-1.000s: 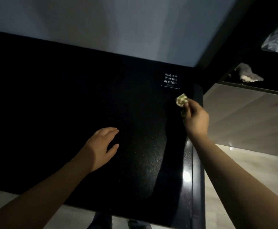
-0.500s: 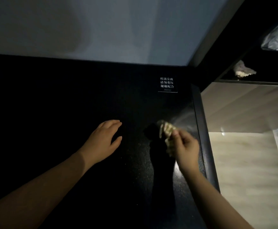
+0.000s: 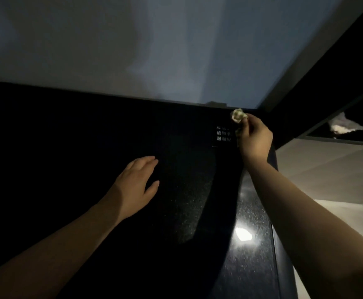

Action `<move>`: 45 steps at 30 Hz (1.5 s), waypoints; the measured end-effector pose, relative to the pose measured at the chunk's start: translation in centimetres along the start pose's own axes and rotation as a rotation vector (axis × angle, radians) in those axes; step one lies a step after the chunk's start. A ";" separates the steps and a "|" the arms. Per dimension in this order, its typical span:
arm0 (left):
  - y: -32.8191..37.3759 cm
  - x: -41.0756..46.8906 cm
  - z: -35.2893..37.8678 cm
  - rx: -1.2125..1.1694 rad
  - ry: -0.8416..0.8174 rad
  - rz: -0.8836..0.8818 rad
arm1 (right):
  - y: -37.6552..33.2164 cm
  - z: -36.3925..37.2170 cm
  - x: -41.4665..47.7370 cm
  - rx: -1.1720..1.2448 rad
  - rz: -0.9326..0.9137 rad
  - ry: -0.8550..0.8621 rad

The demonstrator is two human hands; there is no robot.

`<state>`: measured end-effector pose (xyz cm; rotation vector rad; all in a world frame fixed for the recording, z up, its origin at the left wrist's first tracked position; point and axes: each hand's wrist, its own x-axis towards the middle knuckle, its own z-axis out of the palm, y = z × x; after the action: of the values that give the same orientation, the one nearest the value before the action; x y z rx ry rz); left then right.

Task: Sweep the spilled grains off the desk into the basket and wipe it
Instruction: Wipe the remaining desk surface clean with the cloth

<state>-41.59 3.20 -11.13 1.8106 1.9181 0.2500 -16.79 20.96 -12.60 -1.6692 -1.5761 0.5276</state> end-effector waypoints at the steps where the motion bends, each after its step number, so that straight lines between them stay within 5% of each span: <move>1: -0.1 0.3 0.2 0.002 0.000 -0.009 | 0.5 0.8 0.6 -0.014 0.011 -0.032; 7: -0.5 0.7 1.5 0.018 0.026 -0.021 | 1.3 4.0 -1.6 0.007 -0.184 -0.152; 11: -0.5 0.5 1.7 0.016 0.034 -0.012 | 0.1 2.8 -4.7 0.104 -0.236 -0.439; 18: -0.6 0.3 2.0 -0.027 0.055 0.001 | -1.0 2.1 2.2 0.151 -0.025 0.061; 24: -1.0 0.3 2.2 -0.026 0.050 0.010 | 0.3 6.5 3.6 -0.016 -0.069 -0.165; 28: -1.0 0.4 2.0 -0.026 0.033 0.014 | -1.7 6.9 0.2 0.038 -0.313 -0.386; 31: -1.0 0.4 1.9 -0.016 0.027 0.024 | -1.8 5.0 -2.4 0.130 -0.251 -0.519; 33: -1.2 0.3 2.0 -0.005 0.026 0.030 | -1.0 3.2 -3.0 0.243 -0.130 -0.474; 37: -1.3 0.3 2.4 0.000 0.042 0.040 | 0.5 -0.1 0.8 0.189 -0.123 -0.047; 45: -1.1 0.4 2.6 -0.012 0.066 0.041 | 3.6 1.8 -0.3 -0.021 -0.115 -0.209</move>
<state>-41.35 2.93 -13.92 1.8574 1.9209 0.3384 -15.83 21.30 -16.52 -1.5681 -1.8215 0.6436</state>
